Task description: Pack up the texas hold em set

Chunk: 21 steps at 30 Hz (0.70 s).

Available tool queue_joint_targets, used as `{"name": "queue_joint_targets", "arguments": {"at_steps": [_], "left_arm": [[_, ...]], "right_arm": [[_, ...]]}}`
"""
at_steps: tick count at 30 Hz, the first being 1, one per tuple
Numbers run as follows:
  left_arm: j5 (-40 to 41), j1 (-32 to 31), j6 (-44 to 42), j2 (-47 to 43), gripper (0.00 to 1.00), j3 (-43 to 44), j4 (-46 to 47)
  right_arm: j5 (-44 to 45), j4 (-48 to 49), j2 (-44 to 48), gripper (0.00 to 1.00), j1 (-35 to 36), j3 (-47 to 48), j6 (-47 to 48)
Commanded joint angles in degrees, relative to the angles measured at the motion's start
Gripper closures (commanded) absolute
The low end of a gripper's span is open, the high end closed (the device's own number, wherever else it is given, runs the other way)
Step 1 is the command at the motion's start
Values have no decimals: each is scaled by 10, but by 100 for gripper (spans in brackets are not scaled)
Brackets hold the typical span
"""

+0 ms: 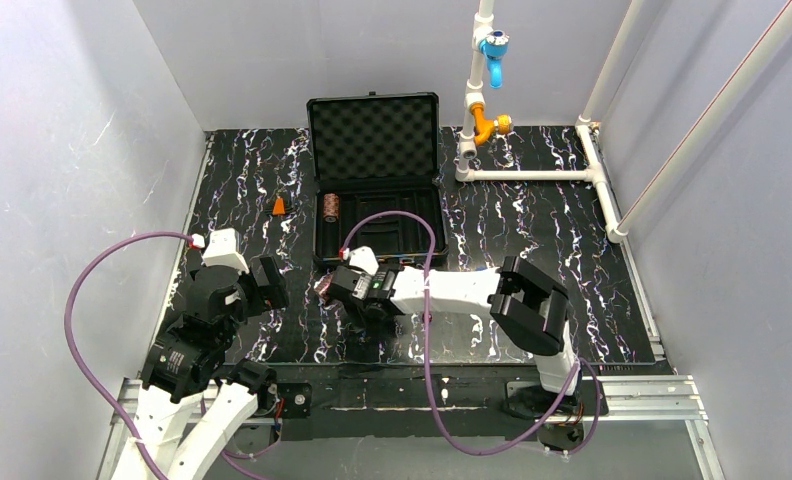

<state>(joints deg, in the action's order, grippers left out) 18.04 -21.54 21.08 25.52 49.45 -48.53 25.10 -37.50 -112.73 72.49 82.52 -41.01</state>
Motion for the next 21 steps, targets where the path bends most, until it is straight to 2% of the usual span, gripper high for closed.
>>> {"name": "queue_joint_targets", "arguments": {"at_steps": [1,21], "left_arm": [[12,2,3,0,2,-2,-12],[13,3,3,5,2,-2,-11]], "right_arm": [[-11,34,34,19,-29,-30,-27],[-62,71,23,30,-61,-73,-25]]}}
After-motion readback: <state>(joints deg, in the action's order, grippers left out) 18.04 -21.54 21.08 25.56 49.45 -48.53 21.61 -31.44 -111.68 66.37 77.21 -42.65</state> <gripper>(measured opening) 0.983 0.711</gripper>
